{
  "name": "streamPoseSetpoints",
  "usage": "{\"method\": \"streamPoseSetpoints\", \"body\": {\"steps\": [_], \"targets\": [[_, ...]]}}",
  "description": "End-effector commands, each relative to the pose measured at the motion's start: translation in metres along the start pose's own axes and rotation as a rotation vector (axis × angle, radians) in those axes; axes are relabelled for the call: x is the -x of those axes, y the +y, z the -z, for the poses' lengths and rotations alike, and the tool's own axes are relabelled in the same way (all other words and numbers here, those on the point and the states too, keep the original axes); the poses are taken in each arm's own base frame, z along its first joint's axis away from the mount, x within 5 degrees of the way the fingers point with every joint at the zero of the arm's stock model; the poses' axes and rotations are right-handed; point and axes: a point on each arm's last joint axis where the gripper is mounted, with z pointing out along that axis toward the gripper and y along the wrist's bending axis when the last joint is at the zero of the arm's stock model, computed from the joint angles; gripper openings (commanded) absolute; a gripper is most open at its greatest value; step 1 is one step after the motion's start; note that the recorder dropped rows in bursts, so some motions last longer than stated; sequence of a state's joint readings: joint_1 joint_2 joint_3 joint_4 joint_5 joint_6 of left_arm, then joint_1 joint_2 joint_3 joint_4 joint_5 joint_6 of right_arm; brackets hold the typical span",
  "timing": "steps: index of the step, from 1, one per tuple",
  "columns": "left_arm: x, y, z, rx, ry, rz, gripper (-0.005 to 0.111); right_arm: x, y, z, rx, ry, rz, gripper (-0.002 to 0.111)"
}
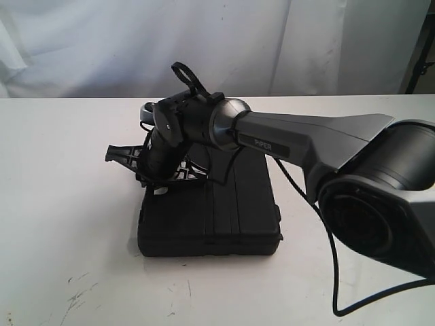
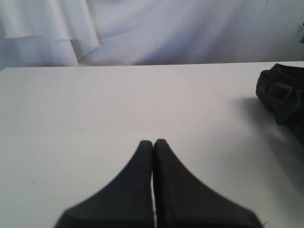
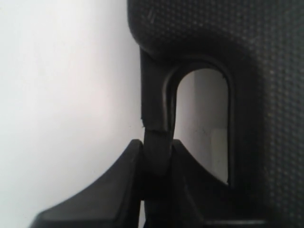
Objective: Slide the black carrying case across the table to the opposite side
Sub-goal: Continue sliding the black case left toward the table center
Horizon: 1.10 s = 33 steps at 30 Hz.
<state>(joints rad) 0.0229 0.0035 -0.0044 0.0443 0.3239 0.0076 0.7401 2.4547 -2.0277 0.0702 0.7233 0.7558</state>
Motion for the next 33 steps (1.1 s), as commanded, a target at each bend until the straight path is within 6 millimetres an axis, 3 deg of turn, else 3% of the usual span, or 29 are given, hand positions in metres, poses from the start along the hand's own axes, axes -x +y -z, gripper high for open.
{"method": "streamPoseSetpoints", "body": {"steps": [1, 24, 28, 33], "targets": [[-0.0007, -0.0002, -0.0002, -0.001, -0.005, 0.005, 0.000, 0.0051, 0.0152, 0.0014, 0.126, -0.087, -0.058, 0.000], [-0.0007, -0.0002, -0.0002, -0.001, -0.005, 0.004, 0.000, 0.0110, 0.0124, 0.0018, 0.092, -0.156, -0.001, 0.001], [-0.0007, -0.0002, -0.0002, -0.001, -0.005, 0.006, 0.000, 0.0115, 0.0130, 0.0020, 0.099, -0.162, -0.001, 0.013], [-0.0007, -0.0002, -0.0002, -0.001, -0.005, 0.006, 0.000, 0.0125, 0.0140, 0.0023, 0.111, -0.173, -0.001, 0.036]]}}
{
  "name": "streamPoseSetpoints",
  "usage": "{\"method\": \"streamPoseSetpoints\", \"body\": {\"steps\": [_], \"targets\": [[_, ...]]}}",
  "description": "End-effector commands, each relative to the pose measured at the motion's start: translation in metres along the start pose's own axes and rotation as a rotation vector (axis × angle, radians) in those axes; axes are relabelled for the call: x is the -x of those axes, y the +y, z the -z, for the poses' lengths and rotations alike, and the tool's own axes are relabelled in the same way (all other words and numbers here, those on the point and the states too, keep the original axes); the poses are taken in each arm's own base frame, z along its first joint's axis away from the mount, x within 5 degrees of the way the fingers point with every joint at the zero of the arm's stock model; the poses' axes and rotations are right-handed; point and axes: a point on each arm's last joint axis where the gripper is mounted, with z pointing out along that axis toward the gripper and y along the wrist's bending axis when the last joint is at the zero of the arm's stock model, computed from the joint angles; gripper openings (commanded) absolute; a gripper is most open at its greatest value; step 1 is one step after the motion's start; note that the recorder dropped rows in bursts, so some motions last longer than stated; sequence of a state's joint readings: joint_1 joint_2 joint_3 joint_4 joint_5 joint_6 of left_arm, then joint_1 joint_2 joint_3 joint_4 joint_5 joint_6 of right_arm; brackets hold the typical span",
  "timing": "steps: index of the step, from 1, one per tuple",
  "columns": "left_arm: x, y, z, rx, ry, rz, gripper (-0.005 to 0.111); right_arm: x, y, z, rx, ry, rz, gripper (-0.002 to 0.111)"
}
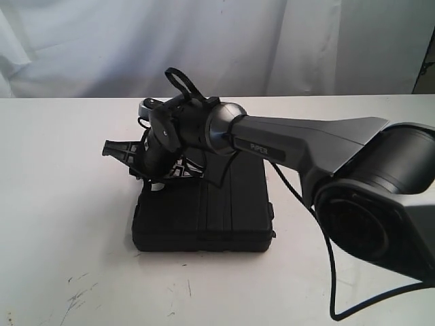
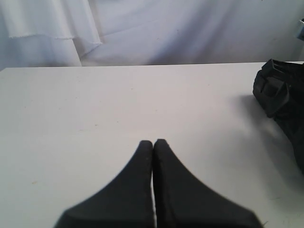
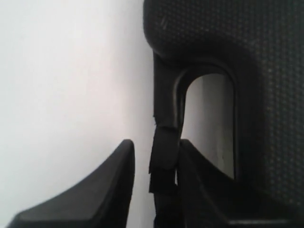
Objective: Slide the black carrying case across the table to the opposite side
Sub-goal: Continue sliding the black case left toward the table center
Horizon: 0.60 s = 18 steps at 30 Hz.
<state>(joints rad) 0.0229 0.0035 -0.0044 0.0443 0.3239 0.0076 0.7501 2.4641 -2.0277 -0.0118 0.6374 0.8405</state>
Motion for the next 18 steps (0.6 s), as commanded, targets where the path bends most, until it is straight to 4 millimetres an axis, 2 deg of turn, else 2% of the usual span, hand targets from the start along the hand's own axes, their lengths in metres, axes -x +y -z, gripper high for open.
{"method": "streamPoseSetpoints", "body": {"steps": [1, 4, 8, 13, 18], "targets": [[-0.001, 0.000, 0.000, -0.001, -0.005, 0.006, 0.000, 0.009, 0.010, 0.006, 0.086, -0.082, 0.009, 0.039], [-0.001, 0.000, 0.000, -0.001, -0.005, 0.004, 0.000, 0.010, 0.010, 0.010, 0.073, -0.072, 0.025, 0.040], [-0.001, 0.000, 0.000, -0.001, -0.005, 0.004, 0.000, 0.017, 0.017, 0.028, 0.095, -0.103, 0.072, 0.040], [-0.001, 0.000, 0.000, -0.001, -0.005, 0.006, 0.000, 0.017, 0.017, 0.031, 0.082, -0.093, 0.073, 0.040], [-0.001, 0.000, 0.000, -0.001, -0.005, 0.006, 0.000, 0.028, 0.023, 0.058, 0.071, -0.157, 0.148, 0.040]]}}
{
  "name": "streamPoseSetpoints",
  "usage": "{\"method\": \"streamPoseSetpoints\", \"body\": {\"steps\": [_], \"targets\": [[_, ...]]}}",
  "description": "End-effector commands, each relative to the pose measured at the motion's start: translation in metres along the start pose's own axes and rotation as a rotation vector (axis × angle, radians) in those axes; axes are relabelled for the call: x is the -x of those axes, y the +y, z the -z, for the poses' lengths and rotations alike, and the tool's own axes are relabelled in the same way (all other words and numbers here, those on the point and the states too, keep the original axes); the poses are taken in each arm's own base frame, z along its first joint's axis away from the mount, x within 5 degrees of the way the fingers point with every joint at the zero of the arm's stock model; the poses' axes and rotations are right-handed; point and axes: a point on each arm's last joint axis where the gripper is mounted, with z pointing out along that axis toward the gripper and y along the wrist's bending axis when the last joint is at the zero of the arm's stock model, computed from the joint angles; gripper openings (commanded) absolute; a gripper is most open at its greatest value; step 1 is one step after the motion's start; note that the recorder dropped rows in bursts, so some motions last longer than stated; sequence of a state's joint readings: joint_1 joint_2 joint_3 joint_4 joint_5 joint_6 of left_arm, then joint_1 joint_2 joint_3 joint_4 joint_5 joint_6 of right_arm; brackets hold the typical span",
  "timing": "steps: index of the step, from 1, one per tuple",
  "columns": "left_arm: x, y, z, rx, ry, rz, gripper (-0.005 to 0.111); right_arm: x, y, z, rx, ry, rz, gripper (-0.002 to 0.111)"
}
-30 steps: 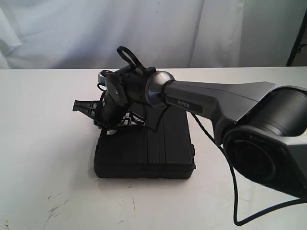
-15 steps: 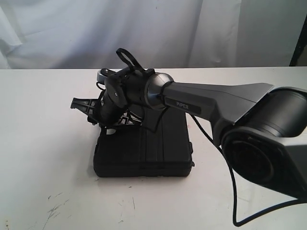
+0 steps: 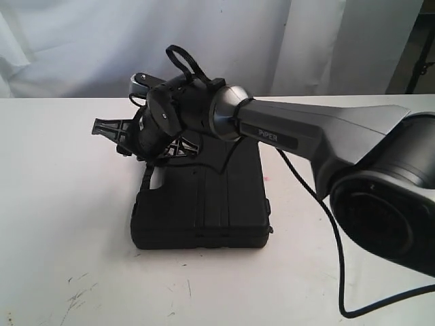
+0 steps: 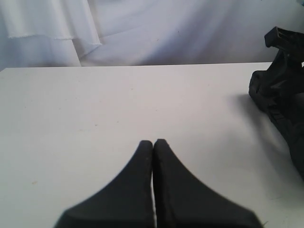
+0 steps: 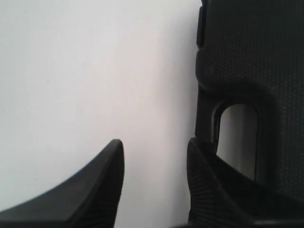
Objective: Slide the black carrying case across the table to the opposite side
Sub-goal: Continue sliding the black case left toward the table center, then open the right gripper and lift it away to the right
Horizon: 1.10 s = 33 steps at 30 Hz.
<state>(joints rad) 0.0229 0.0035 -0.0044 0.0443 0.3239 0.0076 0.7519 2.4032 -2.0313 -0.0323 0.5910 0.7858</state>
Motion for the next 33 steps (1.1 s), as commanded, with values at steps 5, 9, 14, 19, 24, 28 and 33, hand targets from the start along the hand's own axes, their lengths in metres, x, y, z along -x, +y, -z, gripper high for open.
{"method": "streamPoseSetpoints", "body": {"steps": [5, 9, 14, 19, 24, 28, 33], "targets": [[-0.001, 0.000, 0.000, -0.001, -0.005, 0.006, 0.000, 0.037, 0.014, 0.069, -0.058, -0.158, 0.279, 0.028], [-0.001, 0.000, 0.000, -0.001, -0.005, 0.006, 0.000, 0.052, 0.014, 0.103, -0.097, -0.183, 0.422, 0.002], [-0.001, 0.000, 0.000, -0.001, -0.005, 0.006, 0.000, 0.067, 0.006, 0.133, -0.122, -0.188, 0.523, 0.000], [-0.001, 0.000, 0.000, -0.001, -0.005, 0.006, 0.000, 0.077, -0.017, 0.152, -0.103, -0.185, 0.511, 0.000], [-0.001, 0.000, 0.000, -0.001, -0.005, 0.006, 0.000, 0.077, -0.051, 0.165, -0.129, -0.206, 0.474, 0.000], [-0.001, 0.000, 0.000, -0.001, -0.005, 0.006, 0.000, 0.075, -0.080, 0.176, -0.149, -0.235, 0.446, 0.000], [-0.001, 0.000, 0.000, -0.001, -0.005, 0.004, 0.000, 0.071, -0.125, 0.194, -0.198, -0.260, 0.385, 0.000]]}}
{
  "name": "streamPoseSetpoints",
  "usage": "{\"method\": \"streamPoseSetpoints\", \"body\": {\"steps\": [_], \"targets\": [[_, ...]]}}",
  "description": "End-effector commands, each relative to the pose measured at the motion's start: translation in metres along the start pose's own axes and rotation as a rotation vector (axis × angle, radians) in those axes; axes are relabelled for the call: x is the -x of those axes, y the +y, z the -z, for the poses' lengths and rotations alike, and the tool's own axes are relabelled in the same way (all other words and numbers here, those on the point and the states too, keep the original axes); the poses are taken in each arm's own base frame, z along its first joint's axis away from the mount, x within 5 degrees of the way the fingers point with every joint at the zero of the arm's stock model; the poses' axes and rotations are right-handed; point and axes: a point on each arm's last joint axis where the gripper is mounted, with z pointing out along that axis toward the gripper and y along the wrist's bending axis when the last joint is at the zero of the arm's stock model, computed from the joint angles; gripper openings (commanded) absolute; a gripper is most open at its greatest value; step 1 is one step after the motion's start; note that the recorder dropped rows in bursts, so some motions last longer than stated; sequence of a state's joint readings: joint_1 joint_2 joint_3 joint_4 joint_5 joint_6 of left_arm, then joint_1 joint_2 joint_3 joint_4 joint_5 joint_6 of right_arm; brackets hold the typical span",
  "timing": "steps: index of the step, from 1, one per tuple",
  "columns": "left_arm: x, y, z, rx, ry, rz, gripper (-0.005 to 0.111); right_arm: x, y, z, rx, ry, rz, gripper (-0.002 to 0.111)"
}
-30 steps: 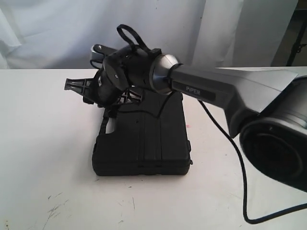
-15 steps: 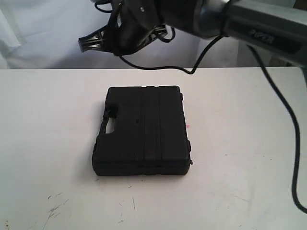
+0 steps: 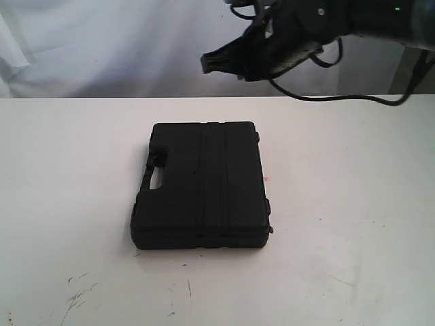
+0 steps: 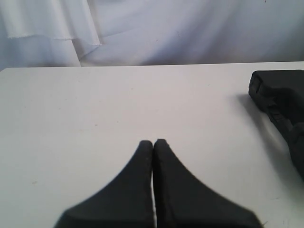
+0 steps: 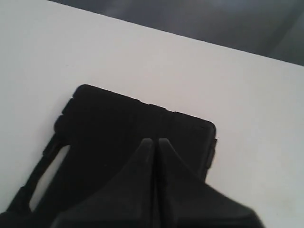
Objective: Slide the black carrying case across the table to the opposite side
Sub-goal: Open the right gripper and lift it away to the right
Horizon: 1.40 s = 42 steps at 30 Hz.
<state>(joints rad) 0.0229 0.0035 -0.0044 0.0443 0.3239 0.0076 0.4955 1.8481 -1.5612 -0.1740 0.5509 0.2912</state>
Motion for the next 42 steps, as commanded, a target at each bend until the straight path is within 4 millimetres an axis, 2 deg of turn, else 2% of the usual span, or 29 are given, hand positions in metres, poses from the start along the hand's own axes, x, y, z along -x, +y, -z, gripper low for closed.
{"method": "streamPoseSetpoints", "body": {"steps": [1, 4, 7, 10, 13, 17, 23, 29, 35, 42], "targets": [[-0.001, 0.000, 0.000, -0.001, -0.005, 0.004, 0.000, -0.015, -0.038, 0.016, -0.047, -0.041, -0.034, 0.000], [-0.001, 0.000, 0.000, -0.001, -0.005, 0.004, 0.000, -0.029, -0.060, 0.026, -0.071, -0.087, 0.009, 0.000], [-0.001, 0.000, 0.000, -0.001, -0.005, 0.004, 0.000, -0.046, -0.078, 0.035, -0.093, -0.118, -0.030, 0.000], [-0.001, 0.000, 0.000, -0.001, -0.005, 0.006, 0.000, -0.061, -0.088, 0.046, -0.113, -0.118, -0.058, 0.000], [-0.001, 0.000, 0.000, -0.001, -0.005, 0.006, 0.000, -0.068, -0.088, 0.061, -0.113, -0.134, -0.061, 0.000], [-0.001, 0.000, 0.000, -0.001, -0.005, 0.006, 0.000, -0.068, -0.086, 0.086, -0.112, -0.180, -0.076, 0.000], [-0.001, 0.000, 0.000, -0.001, -0.005, 0.004, 0.000, -0.072, -0.082, 0.129, -0.099, -0.218, -0.179, 0.000], [-0.001, 0.000, 0.000, -0.001, -0.005, 0.004, 0.000, -0.079, -0.080, 0.164, -0.105, -0.181, -0.213, 0.000], [-0.001, 0.000, 0.000, -0.001, -0.005, 0.006, 0.000, -0.083, -0.079, 0.190, -0.117, -0.196, -0.196, 0.000], [-0.001, 0.000, 0.000, -0.001, -0.005, 0.006, 0.000, -0.083, -0.078, 0.202, -0.117, -0.232, -0.192, 0.000]]}}
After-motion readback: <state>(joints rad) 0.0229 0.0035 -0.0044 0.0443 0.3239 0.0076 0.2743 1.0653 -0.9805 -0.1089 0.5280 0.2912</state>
